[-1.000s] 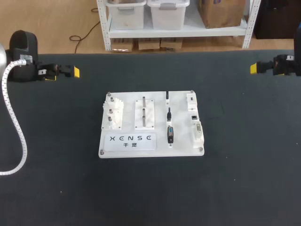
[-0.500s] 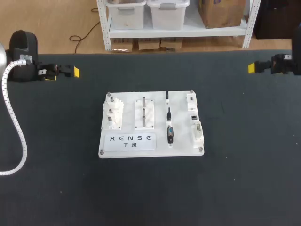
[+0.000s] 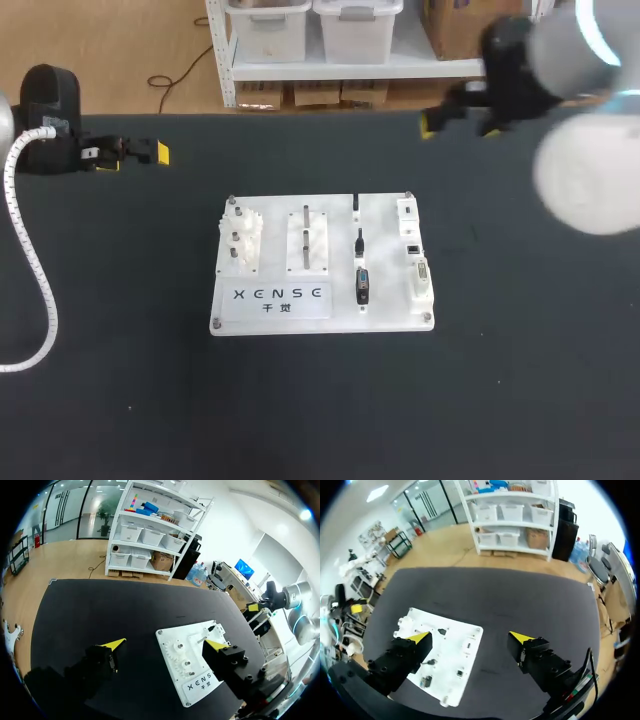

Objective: Insert the USB connector, Ethernet cable, and multi-pin plug into their matching sockets one by one.

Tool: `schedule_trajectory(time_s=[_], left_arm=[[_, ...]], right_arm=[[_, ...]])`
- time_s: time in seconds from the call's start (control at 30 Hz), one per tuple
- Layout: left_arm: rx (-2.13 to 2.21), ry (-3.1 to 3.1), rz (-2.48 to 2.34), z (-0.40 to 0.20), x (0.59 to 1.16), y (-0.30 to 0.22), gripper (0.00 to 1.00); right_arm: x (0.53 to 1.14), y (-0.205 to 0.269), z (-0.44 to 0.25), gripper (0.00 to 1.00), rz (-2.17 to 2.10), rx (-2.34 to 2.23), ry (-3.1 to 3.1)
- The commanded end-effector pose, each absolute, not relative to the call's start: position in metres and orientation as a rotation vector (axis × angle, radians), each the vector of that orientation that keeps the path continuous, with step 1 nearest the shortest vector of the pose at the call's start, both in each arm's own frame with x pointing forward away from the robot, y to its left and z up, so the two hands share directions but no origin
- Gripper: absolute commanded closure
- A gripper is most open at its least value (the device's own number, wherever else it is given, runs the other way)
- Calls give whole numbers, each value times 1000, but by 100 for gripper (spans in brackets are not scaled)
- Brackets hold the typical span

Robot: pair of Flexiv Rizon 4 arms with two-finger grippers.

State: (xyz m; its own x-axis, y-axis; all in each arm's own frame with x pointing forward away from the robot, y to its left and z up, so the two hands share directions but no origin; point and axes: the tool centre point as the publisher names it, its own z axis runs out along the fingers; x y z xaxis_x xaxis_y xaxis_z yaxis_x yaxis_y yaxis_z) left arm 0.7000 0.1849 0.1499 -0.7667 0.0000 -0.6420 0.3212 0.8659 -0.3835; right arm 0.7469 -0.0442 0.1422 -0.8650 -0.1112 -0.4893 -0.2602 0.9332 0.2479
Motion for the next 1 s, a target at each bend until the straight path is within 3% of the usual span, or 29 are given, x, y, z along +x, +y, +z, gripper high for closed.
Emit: schedule_trajectory(time_s=[0.03, 0.47, 1.0], left_arm=[[231, 2374, -637, 150, 700, 185, 0], [231, 2374, -637, 150, 700, 185, 0], [231, 2374, -637, 150, 700, 185, 0]], right_arm=[[771, 3, 117, 0, -177, -118, 2686], [772, 23, 64, 0, -389, 22, 2840], [747, 48, 47, 0, -245, 24, 2913]])
